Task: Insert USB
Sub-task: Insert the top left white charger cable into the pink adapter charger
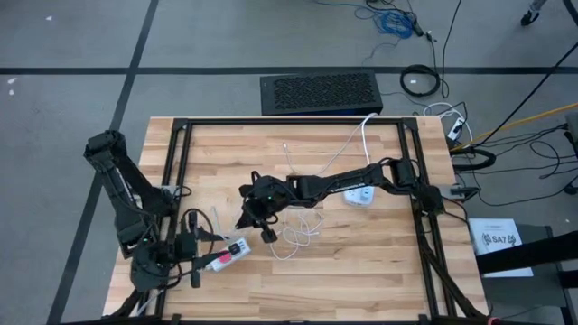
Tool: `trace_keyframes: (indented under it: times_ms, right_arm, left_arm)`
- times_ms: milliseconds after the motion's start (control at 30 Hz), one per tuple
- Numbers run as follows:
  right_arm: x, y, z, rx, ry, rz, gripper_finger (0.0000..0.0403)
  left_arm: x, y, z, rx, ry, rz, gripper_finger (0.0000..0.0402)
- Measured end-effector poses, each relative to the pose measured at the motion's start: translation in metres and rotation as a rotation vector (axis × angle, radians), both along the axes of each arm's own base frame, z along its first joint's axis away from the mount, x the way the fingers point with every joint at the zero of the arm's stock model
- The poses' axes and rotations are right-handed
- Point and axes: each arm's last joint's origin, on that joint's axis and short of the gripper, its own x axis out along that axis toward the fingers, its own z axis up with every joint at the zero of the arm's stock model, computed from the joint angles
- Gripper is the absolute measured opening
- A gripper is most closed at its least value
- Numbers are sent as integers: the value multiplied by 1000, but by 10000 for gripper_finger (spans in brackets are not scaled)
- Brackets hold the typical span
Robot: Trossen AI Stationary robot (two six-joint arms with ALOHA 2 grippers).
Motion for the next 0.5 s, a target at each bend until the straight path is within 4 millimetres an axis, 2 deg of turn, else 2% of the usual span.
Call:
trace_keyframes:
  times_ms: [333, 500]
  right_arm:
    - [-2, 7, 10, 54, -33, 57, 0]
    - [-4, 4, 18, 53, -51, 58, 0]
  left_arm:
    - [-5, 29, -25, -61, 188, 170, 160]
    - [-5, 25, -26, -149, 242, 129, 160]
